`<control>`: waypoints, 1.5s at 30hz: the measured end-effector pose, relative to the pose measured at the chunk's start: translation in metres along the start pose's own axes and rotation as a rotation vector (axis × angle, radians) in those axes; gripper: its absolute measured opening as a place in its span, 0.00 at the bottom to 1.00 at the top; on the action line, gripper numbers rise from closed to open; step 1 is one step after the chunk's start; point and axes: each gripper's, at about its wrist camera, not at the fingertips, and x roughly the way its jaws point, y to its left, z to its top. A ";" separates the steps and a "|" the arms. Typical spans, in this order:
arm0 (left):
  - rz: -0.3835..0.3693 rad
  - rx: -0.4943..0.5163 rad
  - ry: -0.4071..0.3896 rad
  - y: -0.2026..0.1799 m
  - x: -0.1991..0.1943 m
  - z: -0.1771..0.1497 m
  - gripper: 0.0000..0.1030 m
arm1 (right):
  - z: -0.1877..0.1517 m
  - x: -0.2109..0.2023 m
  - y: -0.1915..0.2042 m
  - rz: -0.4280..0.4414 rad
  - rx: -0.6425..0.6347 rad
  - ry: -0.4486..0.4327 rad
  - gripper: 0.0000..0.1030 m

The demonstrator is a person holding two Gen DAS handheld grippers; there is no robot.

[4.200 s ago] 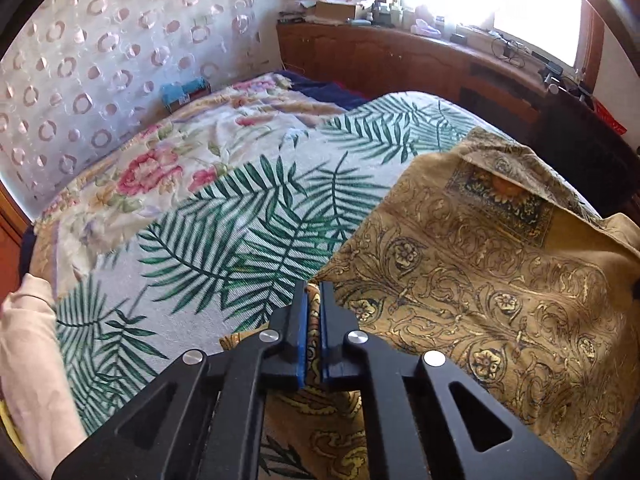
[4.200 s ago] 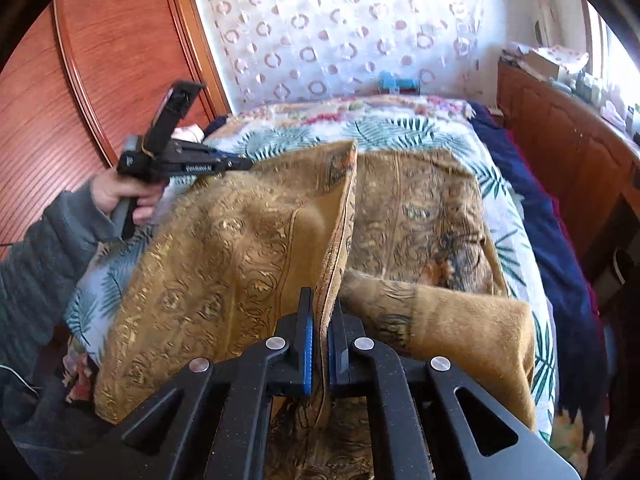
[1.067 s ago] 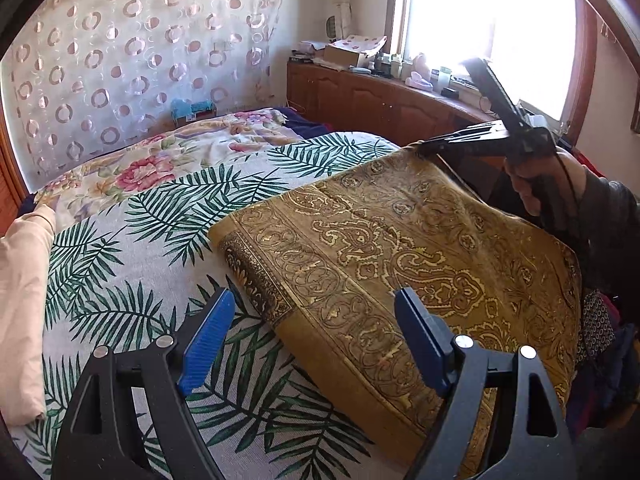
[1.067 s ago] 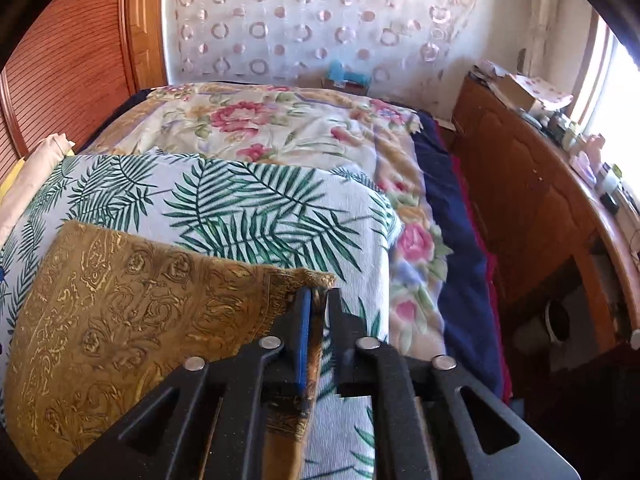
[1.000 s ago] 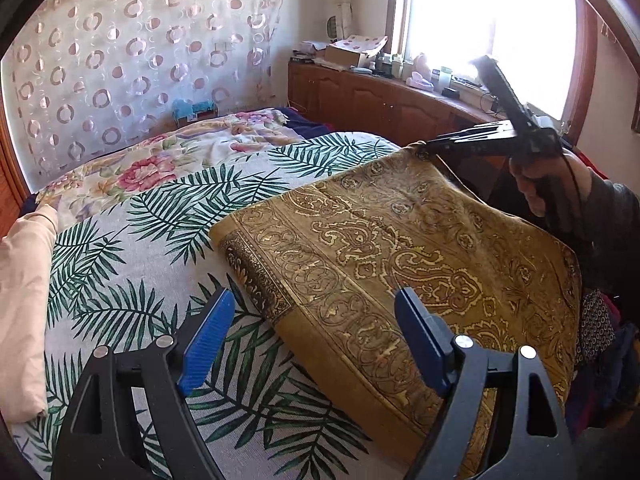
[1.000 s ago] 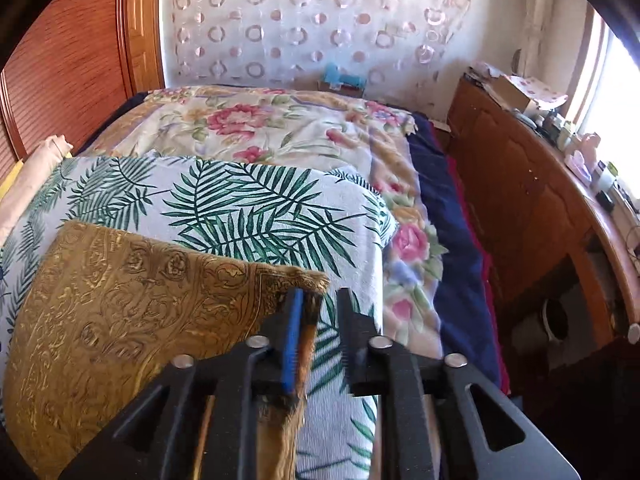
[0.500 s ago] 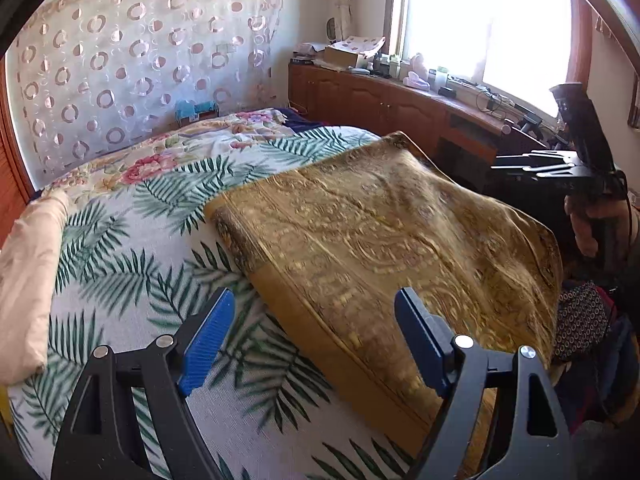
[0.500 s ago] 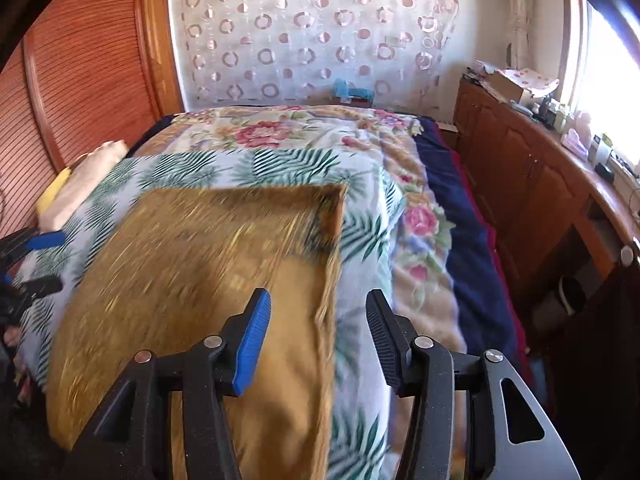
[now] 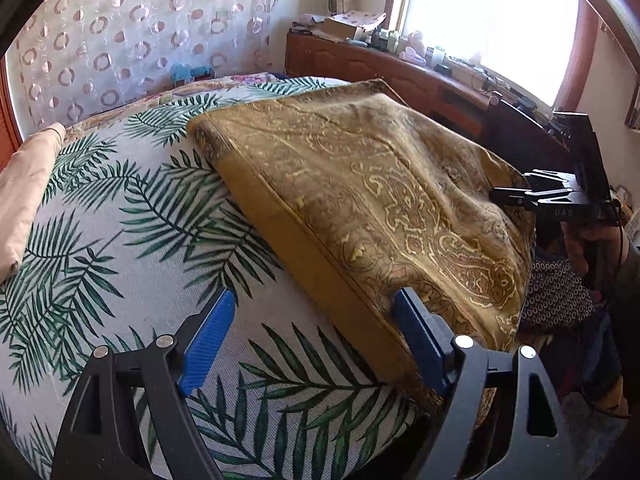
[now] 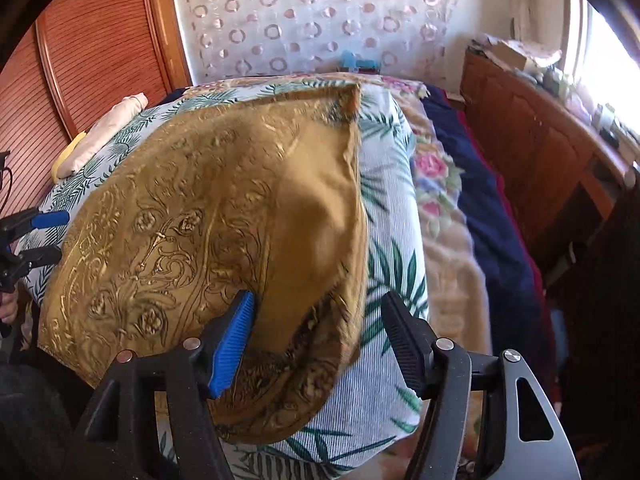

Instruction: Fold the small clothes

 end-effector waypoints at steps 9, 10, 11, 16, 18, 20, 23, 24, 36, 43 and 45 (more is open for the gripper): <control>-0.020 -0.009 0.021 -0.010 0.007 -0.005 0.80 | -0.011 -0.003 0.010 0.033 -0.005 -0.008 0.56; -0.022 -0.010 0.024 -0.011 0.007 -0.006 0.80 | -0.012 -0.003 0.010 0.035 -0.005 -0.007 0.54; -0.026 -0.012 0.026 -0.012 0.007 -0.007 0.80 | -0.014 -0.003 0.012 0.035 -0.005 -0.007 0.50; -0.076 -0.029 0.030 -0.018 0.000 -0.014 0.69 | -0.014 -0.005 0.016 0.060 -0.018 -0.007 0.27; -0.091 -0.021 0.036 -0.022 -0.003 -0.017 0.57 | -0.015 -0.005 0.018 0.077 -0.013 -0.010 0.16; -0.109 -0.009 0.041 -0.027 -0.004 -0.020 0.45 | -0.015 -0.007 0.020 0.073 -0.016 -0.023 0.13; -0.124 0.020 0.044 -0.033 -0.003 -0.024 0.38 | -0.017 -0.010 0.020 0.078 0.000 -0.048 0.12; -0.125 0.026 0.047 -0.034 -0.003 -0.024 0.30 | -0.019 -0.010 0.019 0.080 0.005 -0.057 0.12; -0.183 0.014 -0.096 -0.022 -0.049 0.015 0.03 | -0.010 -0.042 0.018 0.136 0.042 -0.172 0.11; -0.153 -0.031 -0.212 0.001 -0.056 0.066 0.03 | 0.019 -0.053 0.011 0.161 0.083 -0.258 0.11; -0.145 -0.046 -0.231 0.009 -0.053 0.080 0.03 | 0.030 -0.051 0.009 0.156 0.097 -0.272 0.11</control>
